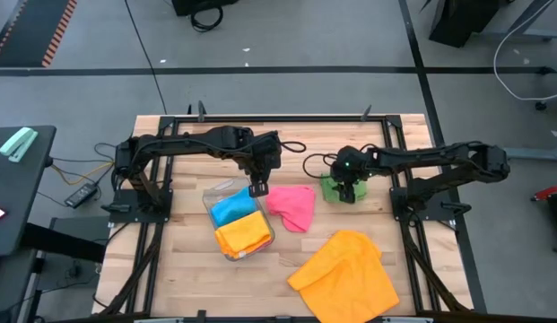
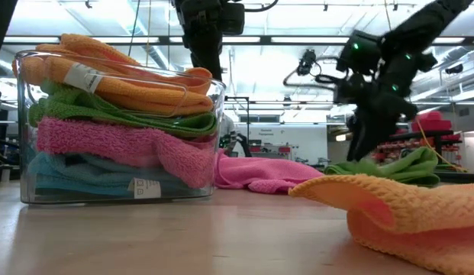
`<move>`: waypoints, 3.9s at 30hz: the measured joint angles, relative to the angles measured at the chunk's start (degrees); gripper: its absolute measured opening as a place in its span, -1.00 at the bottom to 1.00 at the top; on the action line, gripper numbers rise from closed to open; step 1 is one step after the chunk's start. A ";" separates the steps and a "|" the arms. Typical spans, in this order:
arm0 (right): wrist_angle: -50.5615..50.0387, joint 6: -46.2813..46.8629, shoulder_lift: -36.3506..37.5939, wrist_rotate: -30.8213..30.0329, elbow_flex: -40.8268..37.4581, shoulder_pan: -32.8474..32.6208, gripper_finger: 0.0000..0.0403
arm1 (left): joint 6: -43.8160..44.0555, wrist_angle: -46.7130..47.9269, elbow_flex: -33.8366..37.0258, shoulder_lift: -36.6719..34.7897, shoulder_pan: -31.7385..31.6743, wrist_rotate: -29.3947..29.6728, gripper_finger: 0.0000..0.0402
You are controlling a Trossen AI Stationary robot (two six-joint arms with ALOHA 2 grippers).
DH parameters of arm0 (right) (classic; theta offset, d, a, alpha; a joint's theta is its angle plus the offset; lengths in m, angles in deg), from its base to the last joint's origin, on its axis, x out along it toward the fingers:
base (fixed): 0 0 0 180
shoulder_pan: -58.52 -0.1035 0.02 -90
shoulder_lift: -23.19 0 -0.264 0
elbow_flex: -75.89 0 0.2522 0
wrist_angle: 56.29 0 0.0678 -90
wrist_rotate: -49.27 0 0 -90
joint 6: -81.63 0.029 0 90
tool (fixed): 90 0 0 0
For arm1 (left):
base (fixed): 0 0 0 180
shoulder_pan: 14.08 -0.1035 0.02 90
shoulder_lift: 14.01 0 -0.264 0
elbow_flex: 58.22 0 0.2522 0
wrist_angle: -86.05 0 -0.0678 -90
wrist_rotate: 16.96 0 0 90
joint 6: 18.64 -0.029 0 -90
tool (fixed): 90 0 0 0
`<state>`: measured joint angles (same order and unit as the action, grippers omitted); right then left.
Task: Fold microfiber towels
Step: Fold the green towel, then put the green towel into the transparent bin
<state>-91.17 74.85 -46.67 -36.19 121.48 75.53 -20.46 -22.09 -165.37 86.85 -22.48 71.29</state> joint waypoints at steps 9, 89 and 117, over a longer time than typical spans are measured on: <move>6.44 1.19 -0.05 2.13 -2.05 -3.45 0.05 | -0.16 -0.07 0.01 0.00 0.02 -0.02 -0.88; -35.44 -20.83 -35.14 21.87 26.55 13.09 0.04 | -2.30 -0.56 0.02 0.00 -0.01 -0.01 -0.87; -34.15 -9.06 -19.33 25.95 25.17 10.12 -0.94 | -1.82 7.43 0.00 -6.49 -1.84 0.03 -0.93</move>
<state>-125.32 65.79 -66.00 -10.24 146.65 85.65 -22.28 -14.66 -165.37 80.37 -24.32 71.32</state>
